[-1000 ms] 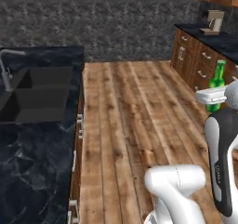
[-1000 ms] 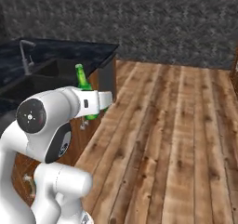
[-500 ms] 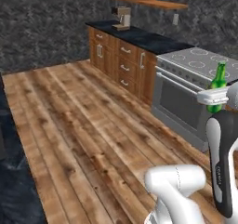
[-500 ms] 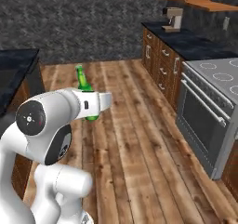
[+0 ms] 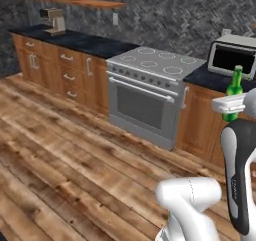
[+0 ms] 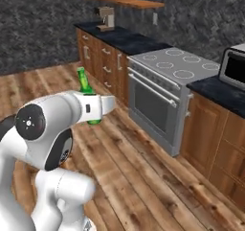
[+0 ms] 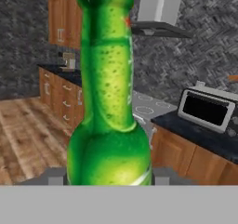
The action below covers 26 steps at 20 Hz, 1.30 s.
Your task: Pick the can, beer from the counter and place them in the open cabinet.
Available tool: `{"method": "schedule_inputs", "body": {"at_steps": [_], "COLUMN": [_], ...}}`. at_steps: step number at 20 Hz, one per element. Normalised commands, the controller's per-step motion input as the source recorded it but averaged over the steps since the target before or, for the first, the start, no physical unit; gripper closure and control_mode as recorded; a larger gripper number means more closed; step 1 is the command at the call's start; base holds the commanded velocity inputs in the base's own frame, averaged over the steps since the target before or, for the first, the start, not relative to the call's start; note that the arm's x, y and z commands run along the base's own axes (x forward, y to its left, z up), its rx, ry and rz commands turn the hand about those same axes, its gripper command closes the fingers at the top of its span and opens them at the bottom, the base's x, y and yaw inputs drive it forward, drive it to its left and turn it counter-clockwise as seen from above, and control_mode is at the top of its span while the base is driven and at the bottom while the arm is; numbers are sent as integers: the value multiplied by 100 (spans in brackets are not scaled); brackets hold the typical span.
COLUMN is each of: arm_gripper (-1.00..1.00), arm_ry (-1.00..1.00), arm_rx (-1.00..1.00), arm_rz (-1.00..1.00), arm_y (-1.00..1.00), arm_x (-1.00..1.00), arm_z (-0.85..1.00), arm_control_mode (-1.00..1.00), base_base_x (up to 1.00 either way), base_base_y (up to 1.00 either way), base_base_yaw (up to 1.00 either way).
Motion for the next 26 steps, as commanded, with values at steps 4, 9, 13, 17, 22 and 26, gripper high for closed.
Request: {"method": "schedule_inputs", "body": {"at_steps": [4,9,13,17,22,26], "arm_gripper": [100,100,100,100,100,100], "arm_ry": [0,0,0,0,0,0], "arm_rx": [0,0,0,0,0,0], "arm_rz": [0,0,0,0,0,0], "arm_y": [0,0,0,0,0,0], "arm_x": [0,0,0,0,0,0], "arm_z": [0,0,0,0,0,0], "arm_control_mode": [100,100,100,100,100,100], "base_base_x": [0,0,12,33,25,4], "base_base_y": [-20,-50,-33,-10,-9,-7], "base_base_yaw": [-72,-61,-61,-51,-58,-84]}}
